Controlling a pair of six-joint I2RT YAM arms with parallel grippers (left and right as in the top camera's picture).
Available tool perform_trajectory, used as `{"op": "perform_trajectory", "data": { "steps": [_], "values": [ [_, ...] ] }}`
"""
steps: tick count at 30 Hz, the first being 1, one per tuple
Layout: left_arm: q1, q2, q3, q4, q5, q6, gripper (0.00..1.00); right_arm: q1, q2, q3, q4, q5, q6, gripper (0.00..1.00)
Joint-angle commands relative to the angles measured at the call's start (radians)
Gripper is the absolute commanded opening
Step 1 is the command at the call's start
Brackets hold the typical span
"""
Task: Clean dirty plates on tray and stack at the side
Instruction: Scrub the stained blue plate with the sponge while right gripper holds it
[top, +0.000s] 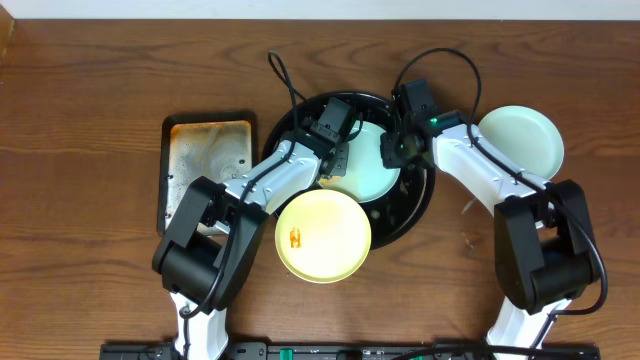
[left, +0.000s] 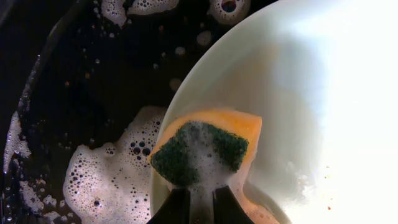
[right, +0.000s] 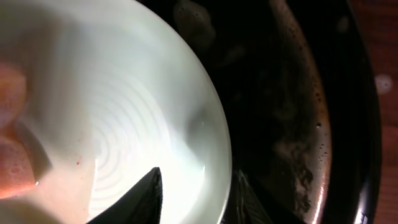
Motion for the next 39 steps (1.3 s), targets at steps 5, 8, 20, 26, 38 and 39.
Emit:
{"op": "perform_trajectory", "data": {
  "steps": [5, 8, 20, 26, 38, 39],
  "values": [
    [0.014, 0.024, 0.026, -0.01, -0.042, 0.021, 0.08, -0.01, 0.14, 0.01, 0.018, -0.02, 0.006, 0.13],
    [0.014, 0.024, 0.026, -0.01, -0.042, 0.021, 0.08, -0.014, 0.151, 0.01, 0.016, -0.018, 0.008, 0.01],
    [0.034, 0.02, 0.073, -0.019, -0.043, 0.047, 0.08, -0.029, 0.151, 0.01, -0.01, 0.073, 0.04, 0.01],
    [0.061, 0.02, 0.164, -0.085, -0.045, 0.09, 0.09, -0.029, 0.151, 0.01, -0.028, 0.117, 0.053, 0.01],
    [0.132, 0.004, 0.181, -0.187, 0.019, 0.091, 0.08, -0.034, 0.069, 0.019, -0.032, 0.143, 0.029, 0.01],
    [0.14, -0.004, 0.181, -0.188, 0.05, 0.091, 0.08, -0.034, 0.049, 0.019, -0.031, 0.157, 0.021, 0.01]
  ]
}}
